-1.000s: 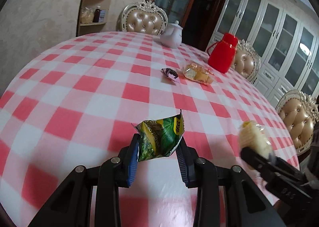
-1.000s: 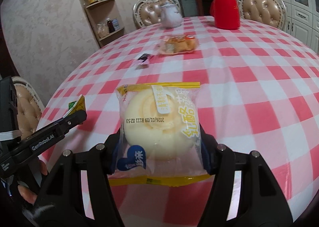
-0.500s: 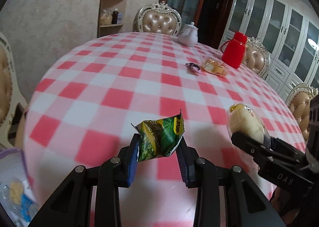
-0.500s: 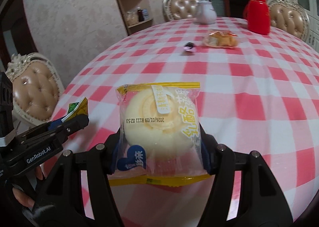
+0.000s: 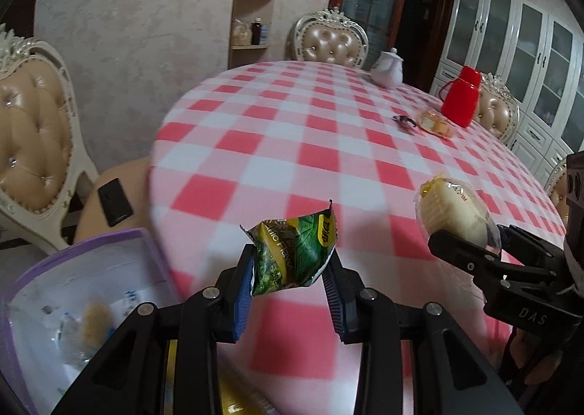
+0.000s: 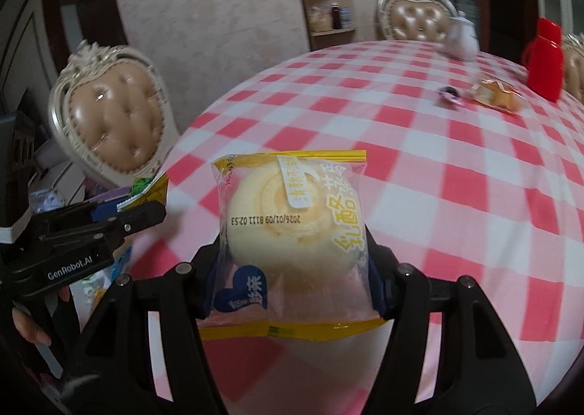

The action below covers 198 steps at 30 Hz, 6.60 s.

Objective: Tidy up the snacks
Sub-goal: 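Carry the green snack bag and wrapped bun over the white box, then open both tools to drop the green bag and bun into the box, then move both open tools back over the table, then grasp the black chocolate bar with the left tool, then grasp the wrapped twisted pastry with the right tool while the left tool holds the chocolate bar, then carry the chocolate bar and twisted pastry over the white box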

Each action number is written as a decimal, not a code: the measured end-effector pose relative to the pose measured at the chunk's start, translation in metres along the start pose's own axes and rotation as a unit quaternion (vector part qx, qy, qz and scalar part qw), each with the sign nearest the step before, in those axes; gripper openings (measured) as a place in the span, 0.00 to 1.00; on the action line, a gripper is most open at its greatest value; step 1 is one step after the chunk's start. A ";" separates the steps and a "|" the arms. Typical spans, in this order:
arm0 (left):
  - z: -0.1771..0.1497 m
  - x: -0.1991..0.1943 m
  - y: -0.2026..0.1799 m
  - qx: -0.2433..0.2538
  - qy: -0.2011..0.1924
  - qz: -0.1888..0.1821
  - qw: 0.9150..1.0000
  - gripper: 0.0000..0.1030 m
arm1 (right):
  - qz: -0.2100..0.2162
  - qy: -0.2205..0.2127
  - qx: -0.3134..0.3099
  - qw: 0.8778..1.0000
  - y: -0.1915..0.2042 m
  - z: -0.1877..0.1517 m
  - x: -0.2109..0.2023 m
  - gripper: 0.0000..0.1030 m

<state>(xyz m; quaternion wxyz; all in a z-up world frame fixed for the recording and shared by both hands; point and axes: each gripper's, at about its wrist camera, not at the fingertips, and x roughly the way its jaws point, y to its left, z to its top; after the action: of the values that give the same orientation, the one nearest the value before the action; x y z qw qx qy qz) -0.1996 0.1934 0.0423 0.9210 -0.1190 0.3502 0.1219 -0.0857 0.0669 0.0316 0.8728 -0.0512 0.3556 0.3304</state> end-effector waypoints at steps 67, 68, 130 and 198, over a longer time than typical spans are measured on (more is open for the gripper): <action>0.150 0.177 -0.183 0.005 0.008 -0.095 0.995 0.87 | -0.100 -0.046 0.225 0.968 -0.237 0.022 -0.037 0.81; 0.154 0.185 -0.192 0.004 0.009 -0.089 0.996 0.87 | -0.106 -0.048 0.243 0.963 -0.248 0.018 -0.041 0.81; 0.161 0.235 -0.183 0.015 0.024 -0.113 0.993 0.29 | -0.044 0.072 0.211 0.974 -0.370 0.174 0.119 0.90; 0.084 0.116 -0.143 -0.006 -0.004 -0.129 0.992 0.24 | -0.095 -0.053 0.278 0.955 -0.201 0.007 -0.028 0.49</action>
<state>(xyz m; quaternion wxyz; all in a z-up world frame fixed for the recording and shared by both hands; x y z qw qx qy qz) -0.0196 0.1003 0.0450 0.9296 -0.1685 0.3278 0.0051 0.0268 -0.1023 0.0257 0.8975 0.1773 0.3798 0.1369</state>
